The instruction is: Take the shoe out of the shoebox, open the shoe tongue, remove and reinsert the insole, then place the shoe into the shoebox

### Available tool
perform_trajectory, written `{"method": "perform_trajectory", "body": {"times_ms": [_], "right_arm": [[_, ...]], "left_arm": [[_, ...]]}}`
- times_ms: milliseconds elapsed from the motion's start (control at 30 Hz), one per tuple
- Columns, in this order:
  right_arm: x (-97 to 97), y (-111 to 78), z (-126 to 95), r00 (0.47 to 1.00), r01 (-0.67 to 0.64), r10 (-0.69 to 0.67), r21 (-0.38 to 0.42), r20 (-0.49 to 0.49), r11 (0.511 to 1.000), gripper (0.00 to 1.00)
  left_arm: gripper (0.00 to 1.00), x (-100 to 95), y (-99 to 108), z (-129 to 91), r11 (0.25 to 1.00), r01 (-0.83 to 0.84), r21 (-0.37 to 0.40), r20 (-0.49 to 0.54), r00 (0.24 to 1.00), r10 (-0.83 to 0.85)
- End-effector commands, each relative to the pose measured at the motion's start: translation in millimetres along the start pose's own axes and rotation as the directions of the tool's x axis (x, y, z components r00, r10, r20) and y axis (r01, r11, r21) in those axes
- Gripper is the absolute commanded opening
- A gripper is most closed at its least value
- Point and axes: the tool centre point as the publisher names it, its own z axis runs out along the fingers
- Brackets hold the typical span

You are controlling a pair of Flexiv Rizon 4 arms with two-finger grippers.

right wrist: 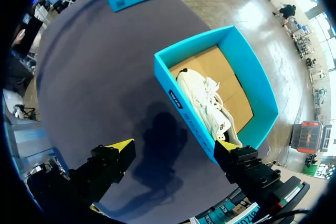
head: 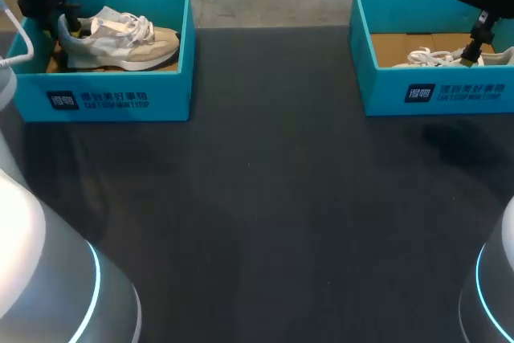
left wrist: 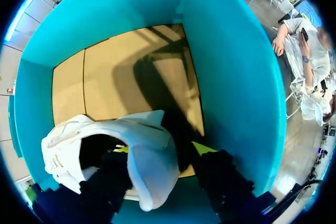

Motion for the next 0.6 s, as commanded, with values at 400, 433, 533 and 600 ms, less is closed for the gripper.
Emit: {"method": "perform_trajectory", "body": {"times_ms": [400, 433, 533, 600], "right_arm": [[-0.5, -0.1, 0.3, 1.000, 0.000, 0.000, -0.001, -0.001, 1.000, 1.00], [-0.5, -0.1, 0.3, 1.000, 0.000, 0.000, -0.001, -0.001, 1.000, 1.00], [-0.5, -0.1, 0.3, 1.000, 0.000, 0.000, -0.001, -0.001, 1.000, 1.00], [-0.5, -0.1, 0.3, 1.000, 0.000, 0.000, -0.001, -0.001, 1.000, 1.00]], "left_arm": [[0.25, 7.9, 9.7, 10.4, 0.998, -0.011, 0.062, -0.009, 1.000, 0.011], [0.24, 8.3, 9.3, 9.3, 0.998, -0.018, 0.063, -0.013, 1.000, 0.019], [0.15, 9.2, 7.7, 5.5, 0.998, -0.027, 0.063, -0.014, 1.000, 0.028], [0.10, 9.5, 6.7, 2.7, 0.998, -0.030, 0.062, -0.020, 0.999, 0.031]]}}
